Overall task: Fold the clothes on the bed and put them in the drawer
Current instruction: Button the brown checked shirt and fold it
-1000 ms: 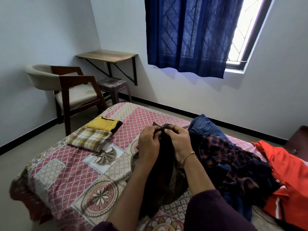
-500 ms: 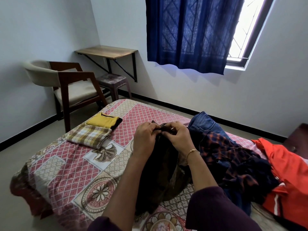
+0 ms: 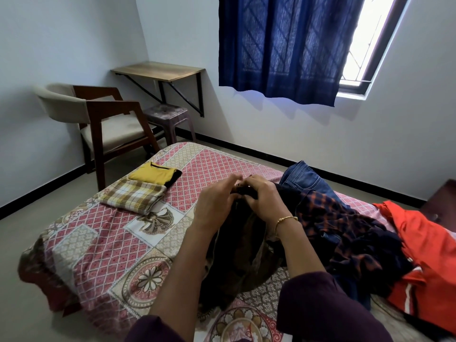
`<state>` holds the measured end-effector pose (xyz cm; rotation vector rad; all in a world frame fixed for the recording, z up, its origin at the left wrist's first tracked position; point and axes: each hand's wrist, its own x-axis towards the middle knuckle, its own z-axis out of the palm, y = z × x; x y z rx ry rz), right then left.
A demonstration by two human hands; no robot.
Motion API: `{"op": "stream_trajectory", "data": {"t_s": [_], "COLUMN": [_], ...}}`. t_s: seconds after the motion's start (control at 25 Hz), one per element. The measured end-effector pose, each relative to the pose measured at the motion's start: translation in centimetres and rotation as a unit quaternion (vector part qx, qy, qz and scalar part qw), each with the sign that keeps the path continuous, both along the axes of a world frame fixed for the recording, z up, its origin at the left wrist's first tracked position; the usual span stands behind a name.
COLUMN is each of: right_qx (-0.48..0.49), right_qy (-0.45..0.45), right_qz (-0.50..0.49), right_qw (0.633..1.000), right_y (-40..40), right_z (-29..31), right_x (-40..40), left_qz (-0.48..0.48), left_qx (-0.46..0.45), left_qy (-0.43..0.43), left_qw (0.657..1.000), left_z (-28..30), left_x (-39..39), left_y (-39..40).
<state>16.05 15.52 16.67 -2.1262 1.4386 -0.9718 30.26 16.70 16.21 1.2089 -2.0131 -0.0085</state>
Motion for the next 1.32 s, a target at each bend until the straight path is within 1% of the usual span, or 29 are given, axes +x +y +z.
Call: {"op": "stream_trajectory", "data": {"t_s": [0.08,0.16,0.24,0.32,0.4,0.52,0.56,0.64,0.68,0.76,0.88,0.96,1.04,1.12,1.16,1.2,1.28,1.32], "right_qx": [0.007,0.02,0.032,0.057,0.087,0.09,0.088,0.082,0.078,0.075,0.086,0.097,0.076,0.055,0.062,0.087,0.129,0.128], "right_qy": [0.01,-0.003,-0.035,-0.083,-0.156,-0.246,-0.271,-0.307,-0.316,-0.325,-0.339,-0.34,-0.296,-0.261,-0.276,-0.322,-0.401,-0.406], "right_qz": [0.014,0.018,0.015,0.01,0.004,-0.017,-0.019,-0.019,-0.018,-0.018,-0.019,-0.011,0.011,0.046,0.058,0.059,0.034,0.018], "right_qw": [1.0,1.0,0.999,0.995,0.984,0.965,0.958,0.948,0.945,0.943,0.937,0.935,0.952,0.963,0.957,0.941,0.906,0.905], "right_y": [0.0,0.1,0.1,-0.1,0.0,0.3,0.3,0.5,0.5,0.6,0.7,0.8,1.0,1.0,1.0,1.0,0.8,0.6], "right_z": [0.0,-0.1,-0.4,-1.0,-1.6,-1.9,-1.9,-1.7,-1.6,-1.5,-1.4,-1.1,-1.0,-0.8,-0.7,-0.6,-0.3,-0.2], "right_x": [-0.2,-0.5,-0.7,-0.7,-0.3,0.3,0.3,0.5,0.5,0.7,1.2,1.7,2.1,2.1,2.0,2.0,1.9,1.8], "left_qz": [-0.014,-0.002,0.005,0.011,0.01,0.008,0.009,0.016,0.018,0.024,0.042,0.061,0.064,0.056,0.05,0.041,0.002,-0.016], "left_qx": [0.006,0.032,0.054,0.056,0.037,-0.002,-0.022,-0.075,-0.103,-0.137,-0.159,-0.156,-0.143,-0.118,-0.102,-0.093,-0.096,-0.1], "left_qy": [0.006,0.029,0.051,0.067,0.089,0.119,0.113,0.07,0.051,0.041,0.064,0.099,0.146,0.219,0.249,0.259,0.223,0.199], "left_qw": [1.0,0.999,0.997,0.996,0.995,0.993,0.993,0.995,0.993,0.989,0.984,0.981,0.977,0.967,0.962,0.961,0.97,0.975], "left_z": [-0.2,-0.6,-1.1,-1.2,-1.4,-1.8,-1.8,-1.6,-1.5,-1.6,-2.5,-2.8,-2.9,-2.5,-2.2,-1.9,-1.5,-1.4], "left_x": [-0.1,-0.4,-0.6,-0.7,-0.9,-0.9,-0.8,-0.2,-0.1,0.0,-0.2,-0.2,-0.1,0.1,0.1,0.1,0.0,-0.1], "left_y": [0.3,0.3,-0.1,-0.3,-0.2,-0.1,-0.1,-0.4,-0.5,-0.4,-0.5,-0.6,-0.4,-0.3,-0.2,-0.3,-0.3,-0.2]}}
